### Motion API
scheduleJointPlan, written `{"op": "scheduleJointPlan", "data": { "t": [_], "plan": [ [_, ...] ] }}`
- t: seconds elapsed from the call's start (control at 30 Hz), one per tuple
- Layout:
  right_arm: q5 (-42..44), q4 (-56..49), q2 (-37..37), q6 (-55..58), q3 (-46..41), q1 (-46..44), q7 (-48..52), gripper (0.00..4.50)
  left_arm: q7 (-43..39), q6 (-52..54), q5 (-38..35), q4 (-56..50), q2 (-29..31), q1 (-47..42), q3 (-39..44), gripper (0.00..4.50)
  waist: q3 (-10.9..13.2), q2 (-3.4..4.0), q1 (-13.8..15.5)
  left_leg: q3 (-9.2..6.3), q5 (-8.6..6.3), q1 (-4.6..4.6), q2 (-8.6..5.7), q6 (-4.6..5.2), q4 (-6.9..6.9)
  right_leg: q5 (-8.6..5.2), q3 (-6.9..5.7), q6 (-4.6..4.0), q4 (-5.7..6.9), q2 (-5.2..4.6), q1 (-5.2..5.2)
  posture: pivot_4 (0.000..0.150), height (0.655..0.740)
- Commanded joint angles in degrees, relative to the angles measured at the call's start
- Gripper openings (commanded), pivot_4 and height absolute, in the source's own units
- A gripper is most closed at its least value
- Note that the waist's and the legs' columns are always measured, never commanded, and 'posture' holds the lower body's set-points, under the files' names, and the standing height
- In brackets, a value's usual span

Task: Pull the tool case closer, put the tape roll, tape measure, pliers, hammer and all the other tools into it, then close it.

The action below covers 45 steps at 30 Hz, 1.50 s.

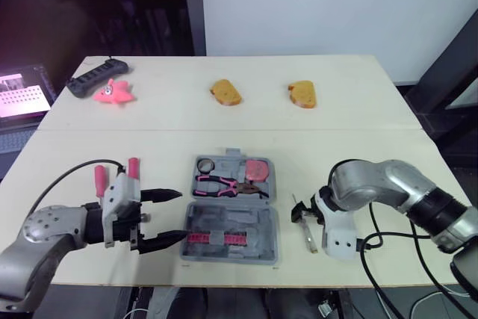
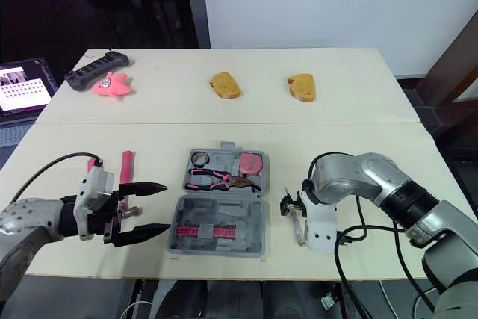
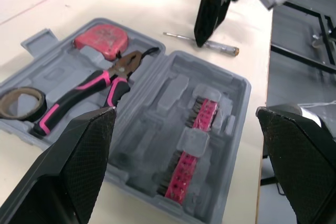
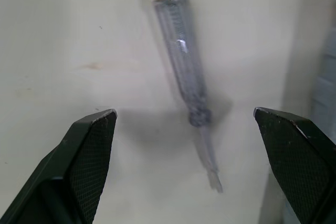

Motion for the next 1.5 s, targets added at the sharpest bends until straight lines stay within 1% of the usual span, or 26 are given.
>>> {"op": "scheduleJointPlan", "data": {
  "t": [0.03, 0.13, 0.17, 0.2, 0.23, 0.4, 0.47, 0.63, 0.73, 0.8, 0.83, 0.9, 0.97, 1.0, 1.03, 1.07, 1.1, 1.13, 1.17, 1.2, 1.27, 1.33, 1.4, 1.5],
  "plan": [
    [-3.4, 0.9, 1.3, -1.3, 0.1, -0.2, -1.2, 4.44, 0.6, 0.5, -1.7, -2.8, 0.0, 1.0, 1.7, 4.5, 0.0, -0.06, 0.0, -0.01, 0.0, 0.04, 0.01, 0.0, 0.0, 0.0, 0.0, 0.0, 0.0, 0.01, 0.04, 0.15, 0.74],
    [-5.0, 2.0, 2.4, -1.1, 0.3, 0.0, -1.5, 4.44, 0.5, 0.7, -2.0, -3.3, 0.0, 1.7, 1.9, 4.5, -0.2, -0.29, -0.1, -0.02, 0.0, 0.12, 0.01, 0.0, 0.02, 0.01, 0.0, -0.02, 0.0, 0.03, 0.15, 0.15, 0.74],
    [-5.2, 2.3, 2.7, -1.0, 0.4, 0.0, -1.5, 3.92, 0.4, 0.7, -2.1, -3.3, 0.1, 1.9, 2.0, 4.5, -0.2, -0.37, 0.0, -0.02, 0.0, 0.16, 0.01, 0.0, 0.02, 0.02, 0.0, -0.03, 0.0, 0.03, 0.19, 0.15, 0.74],
    [-5.5, 2.6, 3.0, -1.0, 0.4, -0.1, -1.6, 3.6, 0.2, 0.5, -2.1, -3.2, 0.2, 2.1, 2.1, 4.5, -0.3, -0.43, -0.1, -0.02, 0.0, 0.2, 0.01, 0.0, 0.03, 0.02, 0.0, -0.05, 0.0, 0.03, 0.23, 0.15, 0.74],
    [-5.7, 2.9, 3.2, -1.0, 0.4, -0.1, -1.6, 3.16, 0.0, 0.3, -2.1, -3.0, 0.3, 2.2, 2.1, 4.5, -0.3, -0.48, -0.1, -0.02, 0.0, 0.28, 0.01, 0.0, 0.03, 0.02, 0.0, -0.06, -0.01, 0.03, 0.32, 0.15, 0.74],
    [-6.2, 3.7, 4.5, -0.5, 0.6, 0.0, -1.0, 0.81, -0.9, -0.7, -1.4, -1.5, 0.3, 2.1, 1.8, 4.5, -0.3, -0.59, -0.2, -0.01, -0.02, 1.01, 0.03, 0.03, -0.09, -0.11, 0.01, -0.27, -0.03, 0.07, 0.93, 0.15, 0.74],
    [-5.5, 3.5, 5.1, 0.4, 0.4, 0.3, -0.7, 0.04, -0.9, -1.0, -1.3, -1.1, 0.0, 1.7, 1.6, 4.5, -0.4, -0.66, -0.2, -0.02, -0.02, 1.02, 0.05, 0.03, -0.09, -0.11, 0.01, -0.27, -0.03, 0.1, 0.92, 0.15, 0.74],
    [-1.4, 1.9, 4.6, 5.1, -1.9, 1.4, 1.4, 0.04, 0.6, -1.7, -0.7, 0.4, -1.1, 0.4, 1.4, 4.5, -0.4, -0.76, -0.2, -0.02, -0.02, 1.01, 0.06, 0.03, -0.06, -0.1, 0.01, -0.27, -0.02, 0.1, 0.93, 0.15, 0.74],
    [6.1, -1.3, 3.2, 12.6, -5.2, 3.2, 5.2, 0.04, 2.3, -1.6, 0.0, 1.4, -1.4, -0.5, 1.9, 4.5, -0.4, -0.66, -0.1, -0.02, -0.02, 0.99, 0.06, 0.04, -0.08, -0.1, 0.01, -0.27, -0.02, 0.1, 0.91, 0.15, 0.74],
    [14.2, -6.8, 0.8, 27.0, -11.0, 5.9, 9.9, 0.04, 1.2, -5.0, 0.5, 3.4, -2.1, -0.9, 3.4, 4.5, -0.2, -0.44, 0.1, -0.03, -0.02, 0.91, 0.04, 0.04, -0.08, -0.05, 0.02, -0.18, -0.01, 0.07, 0.88, 0.15, 0.74],
    [16.8, -9.1, -0.1, 32.5, -13.0, 7.1, 11.7, 0.04, 0.4, -6.5, 0.8, 4.1, -2.2, -1.0, 3.8, 4.5, -0.2, -0.35, 0.1, -0.03, -0.02, 0.88, 0.02, 0.04, -0.05, -0.01, 0.02, -0.11, -0.01, 0.05, 0.86, 0.15, 0.74],
    [22.3, -17.1, -1.5, 53.4, -18.3, 11.4, 16.1, 0.04, -3.8, -9.6, 0.2, 5.7, -1.6, -0.7, 4.7, 4.5, -0.2, -0.33, 0.6, -0.04, -0.02, 0.77, -0.01, 0.04, -0.03, -0.01, 0.02, -0.1, -0.02, 0.03, 0.82, 0.15, 0.74],
    [25.7, -26.6, -2.3, 80.0, -22.5, 15.5, 19.2, 0.04, -8.0, -9.8, -0.5, 7.6, 0.5, 0.3, 5.3, 4.5, -0.2, -0.34, 1.2, -0.05, -0.02, 0.77, -0.01, 0.04, -0.02, -0.03, 0.01, -0.15, -0.04, 0.04, 0.82, 0.15, 0.74],
    [26.6, -30.1, -2.5, 89.3, -23.4, 16.7, 19.8, 0.04, -9.3, -9.8, -0.6, 8.1, 1.2, 0.9, 5.4, 4.5, -0.2, -0.33, 1.4, -0.07, -0.02, 0.81, 0.0, 0.04, -0.03, -0.06, 0.01, -0.2, -0.04, 0.06, 0.83, 0.15, 0.74],
    [29.0, -33.5, -1.3, 105.4, -24.3, 16.8, 19.2, 0.04, -11.9, -10.5, -1.7, 8.7, 1.6, 1.4, 5.9, 4.5, -0.2, -0.32, 1.4, -0.08, -0.03, 0.81, 0.01, 0.04, -0.05, -0.11, 0.01, -0.28, -0.04, 0.09, 0.79, 0.15, 0.74],
    [30.8, -36.1, -0.7, 115.7, -25.1, 17.3, 18.4, 0.04, -13.9, -10.9, -2.7, 9.1, 1.8, 1.9, 6.4, 4.5, -0.2, -0.31, 1.4, -0.07, -0.03, 0.8, 0.01, 0.04, -0.05, -0.11, 0.0, -0.29, -0.03, 0.1, 0.76, 0.15, 0.74],
    [32.3, -38.3, -0.7, 122.9, -25.6, 18.0, 17.3, 0.04, -15.4, -10.9, -3.4, 9.4, 2.0, 2.4, 6.8, 4.5, -0.2, -0.3, 1.4, -0.07, -0.03, 0.79, 0.01, 0.04, -0.04, -0.11, 0.01, -0.29, -0.03, 0.1, 0.74, 0.15, 0.74],
    [33.8, -40.7, 0.0, 132.4, -26.8, 19.0, 15.3, 0.04, -16.2, -11.4, -3.2, 10.1, 2.0, 2.6, 6.9, 4.5, -0.2, -0.3, 1.5, -0.07, -0.02, 0.75, 0.01, 0.04, -0.03, -0.12, 0.01, -0.3, -0.04, 0.09, 0.71, 0.15, 0.74],
    [34.9, -42.1, 1.6, 140.4, -28.5, 19.9, 13.0, 0.04, -16.6, -11.7, -2.9, 10.7, 2.0, 2.5, 6.9, 4.5, -0.2, -0.31, 1.6, -0.06, -0.02, 0.71, 0.01, 0.04, -0.01, -0.13, 0.01, -0.31, -0.05, 0.08, 0.69, 0.15, 0.74],
    [35.9, -42.9, 3.5, 145.8, -30.6, 21.1, 10.6, 0.04, -16.9, -11.7, -2.9, 11.3, 1.9, 2.4, 6.9, 4.5, -0.2, -0.34, 1.7, -0.06, -0.03, 0.67, 0.01, 0.04, 0.0, -0.13, 0.01, -0.31, -0.08, 0.07, 0.68, 0.15, 0.74],
    [37.8, -42.6, 7.2, 149.4, -35.1, 24.3, 5.4, 0.04, -18.0, -12.7, -3.0, 12.1, 1.4, 2.1, 6.9, 4.5, -0.2, -0.35, 1.8, -0.07, -0.02, 0.46, 0.0, 0.03, 0.03, -0.13, -0.01, -0.31, -0.15, 0.08, 0.56, 0.15, 0.74],
    [38.3, -41.5, 12.0, 149.4, -40.5, 28.6, -0.8, 0.04, -18.8, -14.9, -2.4, 13.6, 0.5, 1.2, 6.9, 4.5, -0.2, -0.36, 1.8, -0.07, -0.02, 0.15, 0.0, 0.03, 0.1, -0.12, -0.01, -0.3, -0.18, 0.07, 0.34, 0.15, 0.74],
    [39.8, -41.6, 14.7, 149.4, -43.9, 31.7, -6.2, 0.04, -19.3, -16.4, -2.2, 14.6, -0.2, 0.7, 6.9, 4.5, -0.2, -0.35, 1.8, -0.06, -0.01, -0.03, -0.02, 0.02, 0.12, -0.1, 0.0, -0.28, -0.18, 0.05, 0.17, 0.15, 0.74],
    [37.4, -42.4, 21.0, 149.4, -47.1, 35.1, -16.7, 0.04, -20.4, -17.3, -2.8, 15.7, -0.8, -0.5, 6.5, 4.5, -0.2, -0.38, 1.6, -0.06, -0.01, -0.08, -0.02, 0.02, 0.06, 0.0, -0.01, -0.1, -0.16, 0.05, 0.08, 0.15, 0.74]
  ]
}}
